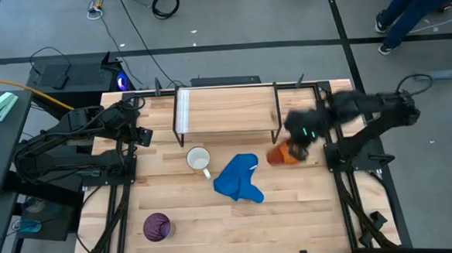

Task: Stack small to large cups/mugs on shelf
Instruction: Put the orange cup on the shelf

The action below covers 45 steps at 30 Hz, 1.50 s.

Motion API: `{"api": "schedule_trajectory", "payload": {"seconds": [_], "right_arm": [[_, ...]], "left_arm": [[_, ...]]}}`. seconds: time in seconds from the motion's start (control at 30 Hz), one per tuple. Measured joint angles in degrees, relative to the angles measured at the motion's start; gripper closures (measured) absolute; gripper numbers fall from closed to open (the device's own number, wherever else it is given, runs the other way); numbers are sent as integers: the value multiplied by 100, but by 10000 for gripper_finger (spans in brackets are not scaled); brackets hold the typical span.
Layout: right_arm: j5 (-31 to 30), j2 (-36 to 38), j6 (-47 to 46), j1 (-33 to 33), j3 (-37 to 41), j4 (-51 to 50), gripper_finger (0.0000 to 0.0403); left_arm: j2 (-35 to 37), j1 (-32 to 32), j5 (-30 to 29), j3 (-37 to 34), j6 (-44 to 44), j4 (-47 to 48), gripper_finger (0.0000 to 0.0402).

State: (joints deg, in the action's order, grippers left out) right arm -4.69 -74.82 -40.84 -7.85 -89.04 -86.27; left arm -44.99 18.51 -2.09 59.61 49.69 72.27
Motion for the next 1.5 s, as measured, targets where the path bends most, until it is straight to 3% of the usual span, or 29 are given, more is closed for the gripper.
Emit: {"api": "schedule_trajectory", "payload": {"seconds": [0.17, 0.33, 0.5, 0.57, 0.7, 0.9, 1.2, 1.5], "right_arm": [[-6, -516, 1353, 1478, -1198, -108, 396], [0, -1400, 2459, 2754, -2867, -393, 396], [433, -2319, 2891, 3839, -4354, -378, 396], [671, -2591, 2884, 4189, -4614, -303, 396], [1219, -2869, 2802, 4759, -4420, -403, 396], [1676, -3049, 2716, 4746, -4392, -359, 396], [1319, -3037, 2625, 4231, -4293, -373, 396], [928, -2586, 2672, 3864, -3091, -380, 396]], "left_arm": [[-1, 0, -2, 0, -129, -2, 328], [0, -1, -2, 0, -137, -2, 333], [-1, 0, -17, 0, -123, -7, 335], [0, 1, -76, 0, -97, -9, 333], [-1, -1, -92, 0, -83, -9, 334], [0, -1, -90, 0, -81, -9, 340], [0, 1, -92, 0, -87, -9, 342], [-2, 1, -92, 0, -102, -7, 339]]}}
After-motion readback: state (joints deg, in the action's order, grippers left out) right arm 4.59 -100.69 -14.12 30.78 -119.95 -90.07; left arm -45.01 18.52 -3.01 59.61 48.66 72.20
